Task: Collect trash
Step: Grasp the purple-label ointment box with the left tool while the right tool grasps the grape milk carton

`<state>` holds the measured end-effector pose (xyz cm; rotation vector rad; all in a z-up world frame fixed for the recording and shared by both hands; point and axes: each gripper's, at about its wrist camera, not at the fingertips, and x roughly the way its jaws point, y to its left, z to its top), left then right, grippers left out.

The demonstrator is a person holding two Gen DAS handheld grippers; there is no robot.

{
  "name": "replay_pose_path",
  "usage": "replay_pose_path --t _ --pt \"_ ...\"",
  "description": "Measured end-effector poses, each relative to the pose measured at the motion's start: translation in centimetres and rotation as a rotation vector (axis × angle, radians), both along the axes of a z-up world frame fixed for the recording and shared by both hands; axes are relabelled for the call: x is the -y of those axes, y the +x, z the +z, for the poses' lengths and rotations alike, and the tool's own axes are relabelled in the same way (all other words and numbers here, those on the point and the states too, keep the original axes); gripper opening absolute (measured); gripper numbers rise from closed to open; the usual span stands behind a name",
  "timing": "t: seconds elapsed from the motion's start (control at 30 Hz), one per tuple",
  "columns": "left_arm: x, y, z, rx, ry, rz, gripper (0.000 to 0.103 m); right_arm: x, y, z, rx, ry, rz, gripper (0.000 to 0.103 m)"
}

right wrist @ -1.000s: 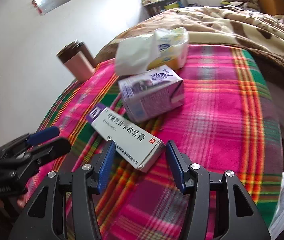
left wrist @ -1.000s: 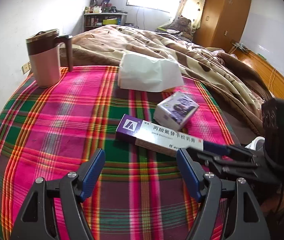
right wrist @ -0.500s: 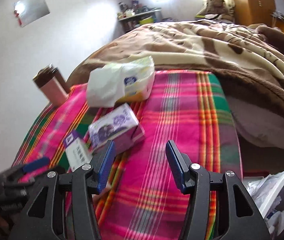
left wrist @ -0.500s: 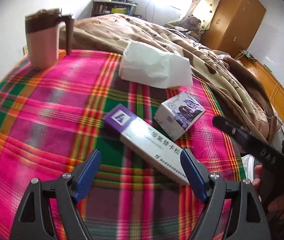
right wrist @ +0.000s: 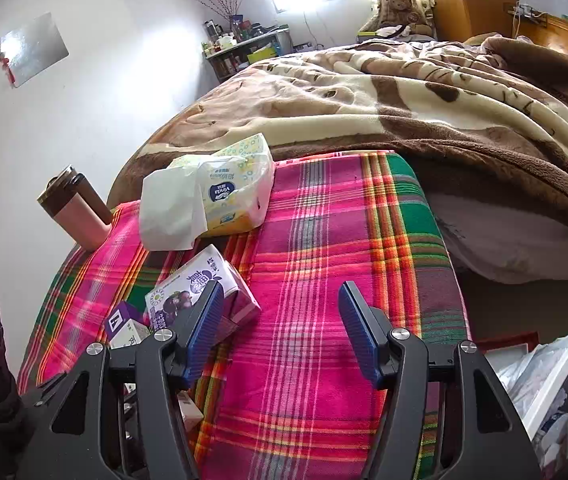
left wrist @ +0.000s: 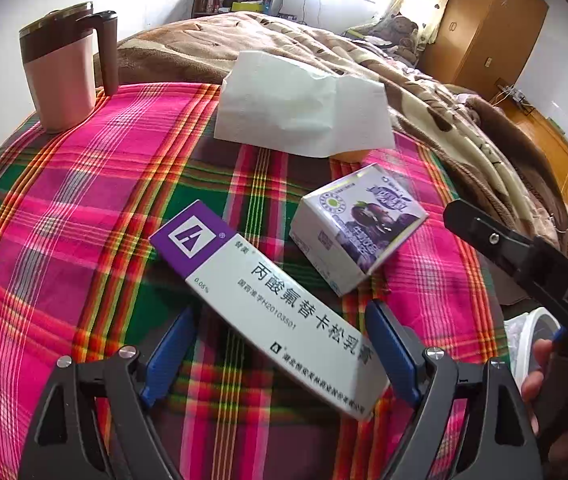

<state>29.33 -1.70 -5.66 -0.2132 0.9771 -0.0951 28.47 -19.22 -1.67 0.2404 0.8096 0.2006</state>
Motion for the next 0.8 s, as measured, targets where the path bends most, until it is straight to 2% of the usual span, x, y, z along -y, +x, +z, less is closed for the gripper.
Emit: replay_pose_path --t 0.3,0.47,0.63,0.8 --pt "-0.6 -0.3 -0.1 0.009 0.044 -0.058 0.087 -1.1 0.2 -0.1 -0.016 -0.020 0.008 0.061" --pt "-1.2 -0.4 0.2 0.001 0.009 -0.076 0.087 -1.1 0.5 0.0 -0.017 -0.011 -0.031 0.061" --pt "-1.2 -0.7 0.0 0.000 0.083 -0.117 0.087 -1.8 0.5 0.1 -0.027 -0.012 -0.018 0.061" --pt "-3.6 -1.1 0.1 -0.008 0.105 -0.092 0.087 -3.0 1.1 -0.3 -0.041 -0.022 -0.012 0.061"
